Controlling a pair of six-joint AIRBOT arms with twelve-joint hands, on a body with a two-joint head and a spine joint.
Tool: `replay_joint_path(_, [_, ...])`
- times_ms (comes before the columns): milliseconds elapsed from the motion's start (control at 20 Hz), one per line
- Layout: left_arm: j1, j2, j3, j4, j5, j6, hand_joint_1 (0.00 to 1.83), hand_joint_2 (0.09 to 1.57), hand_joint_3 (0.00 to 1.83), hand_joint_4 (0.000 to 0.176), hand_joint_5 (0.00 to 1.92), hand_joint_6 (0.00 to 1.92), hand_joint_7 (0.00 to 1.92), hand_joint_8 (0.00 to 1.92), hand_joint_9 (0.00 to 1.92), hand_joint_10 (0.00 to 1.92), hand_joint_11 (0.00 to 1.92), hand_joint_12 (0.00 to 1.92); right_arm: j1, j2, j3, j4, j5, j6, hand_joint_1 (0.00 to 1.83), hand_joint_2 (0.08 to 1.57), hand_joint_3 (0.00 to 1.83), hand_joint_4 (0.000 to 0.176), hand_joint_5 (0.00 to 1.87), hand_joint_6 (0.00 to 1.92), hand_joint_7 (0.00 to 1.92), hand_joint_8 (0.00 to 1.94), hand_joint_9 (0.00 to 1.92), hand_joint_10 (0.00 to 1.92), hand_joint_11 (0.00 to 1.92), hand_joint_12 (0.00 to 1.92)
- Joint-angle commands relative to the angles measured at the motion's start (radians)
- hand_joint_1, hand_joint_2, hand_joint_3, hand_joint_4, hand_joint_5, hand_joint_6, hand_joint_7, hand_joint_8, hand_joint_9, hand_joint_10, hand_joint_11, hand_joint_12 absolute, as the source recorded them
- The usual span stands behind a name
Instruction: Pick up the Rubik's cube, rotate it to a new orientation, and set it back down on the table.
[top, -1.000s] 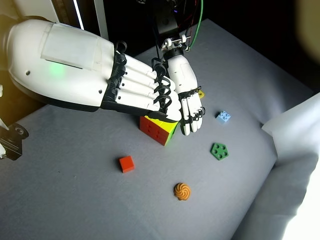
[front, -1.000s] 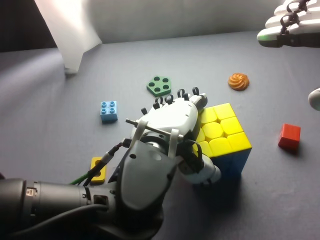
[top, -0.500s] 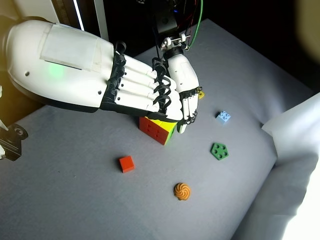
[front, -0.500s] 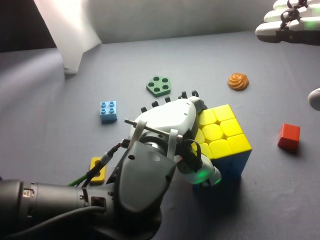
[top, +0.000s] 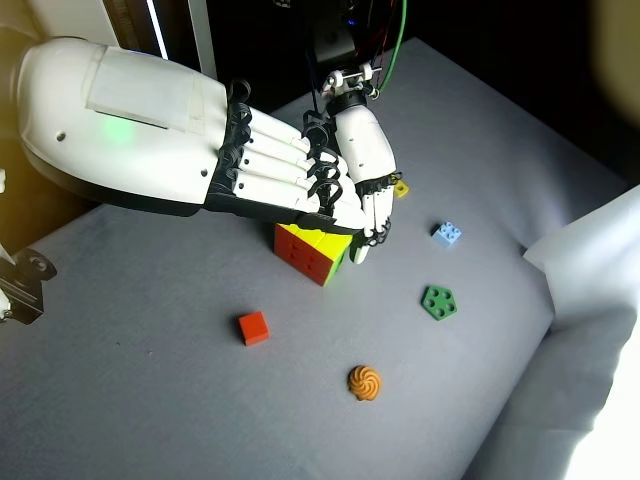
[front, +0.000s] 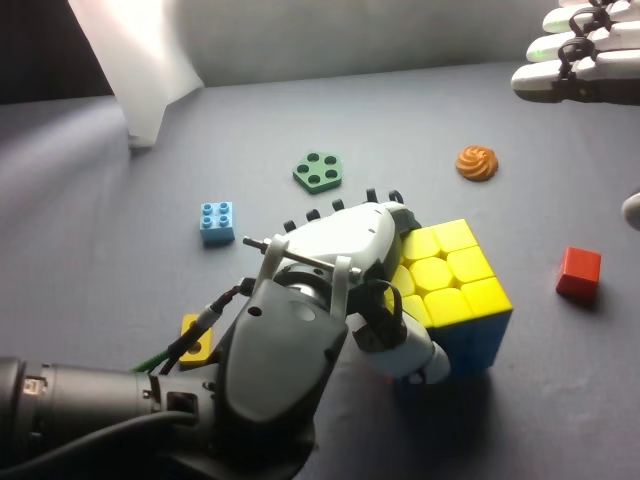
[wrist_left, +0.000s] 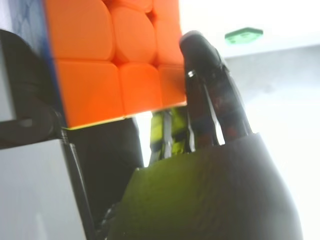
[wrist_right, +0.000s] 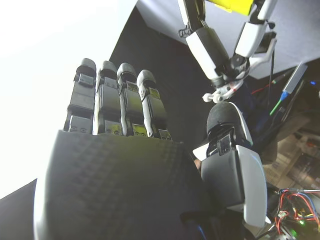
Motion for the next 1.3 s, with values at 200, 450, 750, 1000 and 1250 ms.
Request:
replay_joint_path(200, [-0.066, 0.041, -0.036, 0.11, -0.041, -0.019, 1.47, 1.26, 0.0, 0.0, 0.72, 1.15, 0.66, 1.61, 0.66, 1.54, 0.41, 1.79, 0.052, 0.023, 0.01, 0.056, 0.143, -0.005, 0.0, 1.27, 0.01, 0.0, 0.12, 0.01, 0.11, 0.01, 0.05, 0.01, 0.03, 0.05])
replay_joint_path(450, [-0.122, 0.069, -0.058, 0.111, -0.041, -0.02, 1.46, 1.25, 0.0, 0.0, 0.79, 1.07, 0.63, 1.58, 0.65, 1.55, 0.4, 1.83, 0.093, 0.052, 0.019, 0.061, 0.186, 0.015, 0.32, 1.36, 0.0, 0.0, 0.26, 0.01, 0.8, 0.1, 0.65, 0.56, 0.17, 1.6])
replay_joint_path(750, [-0.156, 0.086, -0.077, 0.1, -0.041, -0.02, 1.47, 1.25, 0.0, 0.0, 0.74, 1.21, 0.64, 1.59, 0.68, 1.53, 0.42, 1.75, 0.094, 0.051, 0.037, 0.043, 0.202, 0.039, 1.32, 1.27, 0.01, 0.0, 0.29, 0.01, 0.67, 1.67, 0.93, 1.92, 1.01, 1.92])
replay_joint_path(1000, [-0.16, 0.095, -0.093, 0.093, -0.049, -0.026, 1.47, 1.25, 0.0, 0.0, 0.68, 1.4, 0.64, 1.62, 0.66, 1.53, 0.53, 1.59, 0.094, 0.051, 0.038, 0.012, 0.194, 0.014, 1.3, 1.28, 0.01, 0.0, 0.23, 0.0, 0.66, 1.59, 1.01, 1.92, 1.06, 1.92])
replay_joint_path(1250, [-0.176, 0.098, -0.085, 0.092, -0.054, -0.025, 1.47, 1.25, 0.0, 0.0, 0.71, 1.35, 0.58, 1.6, 0.68, 1.49, 0.51, 1.66, 0.036, 0.044, 0.037, -0.016, 0.194, 0.013, 1.3, 1.27, 0.01, 0.0, 0.25, 0.01, 0.67, 1.57, 0.92, 1.92, 0.96, 1.92])
